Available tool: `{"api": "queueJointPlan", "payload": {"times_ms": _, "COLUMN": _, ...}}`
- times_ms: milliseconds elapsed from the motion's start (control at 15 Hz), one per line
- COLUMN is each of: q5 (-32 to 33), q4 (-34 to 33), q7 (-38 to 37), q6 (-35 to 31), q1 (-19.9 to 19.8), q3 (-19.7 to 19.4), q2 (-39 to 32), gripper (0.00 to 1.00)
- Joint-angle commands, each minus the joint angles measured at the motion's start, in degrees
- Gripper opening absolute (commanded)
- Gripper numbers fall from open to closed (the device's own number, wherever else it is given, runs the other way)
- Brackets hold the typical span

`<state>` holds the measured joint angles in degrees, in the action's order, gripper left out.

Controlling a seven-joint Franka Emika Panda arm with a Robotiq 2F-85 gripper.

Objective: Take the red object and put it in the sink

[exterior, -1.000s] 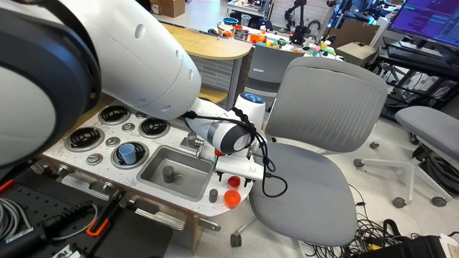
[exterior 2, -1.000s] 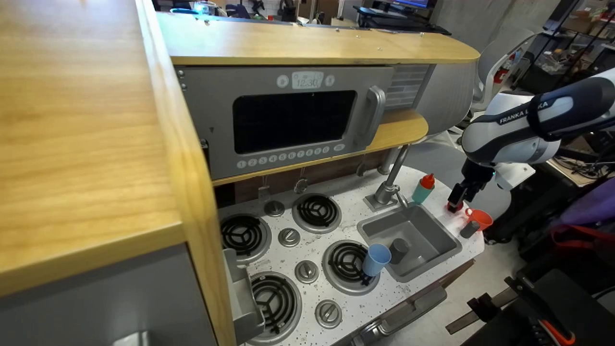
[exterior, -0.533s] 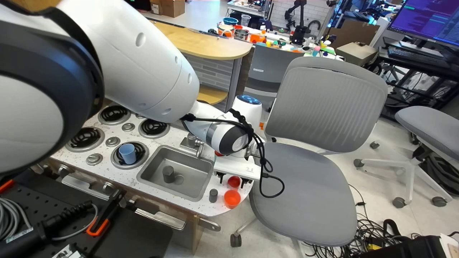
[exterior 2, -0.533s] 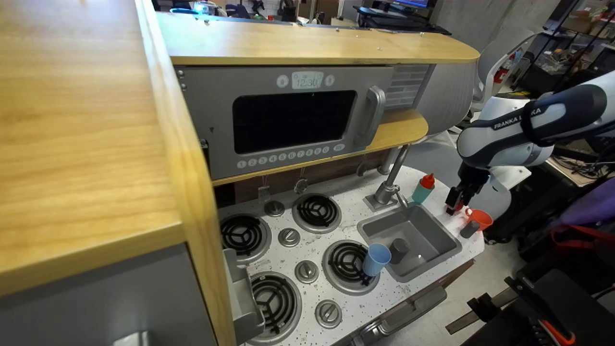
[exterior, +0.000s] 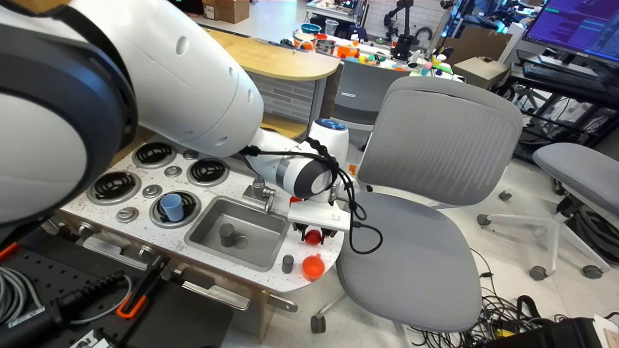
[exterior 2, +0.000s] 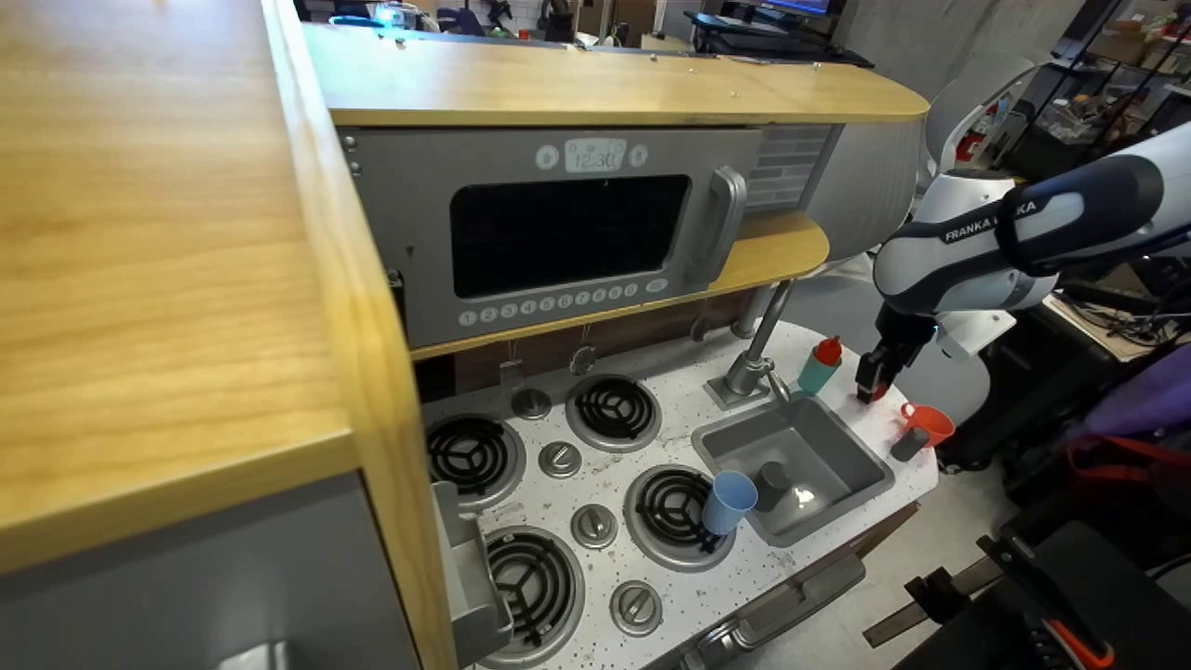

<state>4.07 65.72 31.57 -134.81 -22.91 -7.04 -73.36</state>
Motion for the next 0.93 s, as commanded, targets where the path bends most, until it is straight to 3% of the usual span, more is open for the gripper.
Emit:
{"api": "queueJointPlan", "payload": {"times_ms": 0, "q5": -0.46, "q4": 0.83, "q7": -0.1, "q6": 1.05, "q1": -0.12, "q3": 0.36, "q2": 1.81, "gripper": 0.27}}
{"api": "queueJointPlan", "payload": {"times_ms": 267, "q5": -1.27, "q4": 6.42, "q7": 0.11, "q6": -0.74, "q1": -0.2, "q3": 1.26, "q2": 5.55, "gripper": 0.27}}
{"api": "queueJointPlan", "payload": {"times_ms": 867, "q5": 0.18, "q4": 19.96, "q7": -3.03, "q6": -6.4, "q1": 3.49, "q3": 4.83, "q2": 13.71, "gripper": 0.27}}
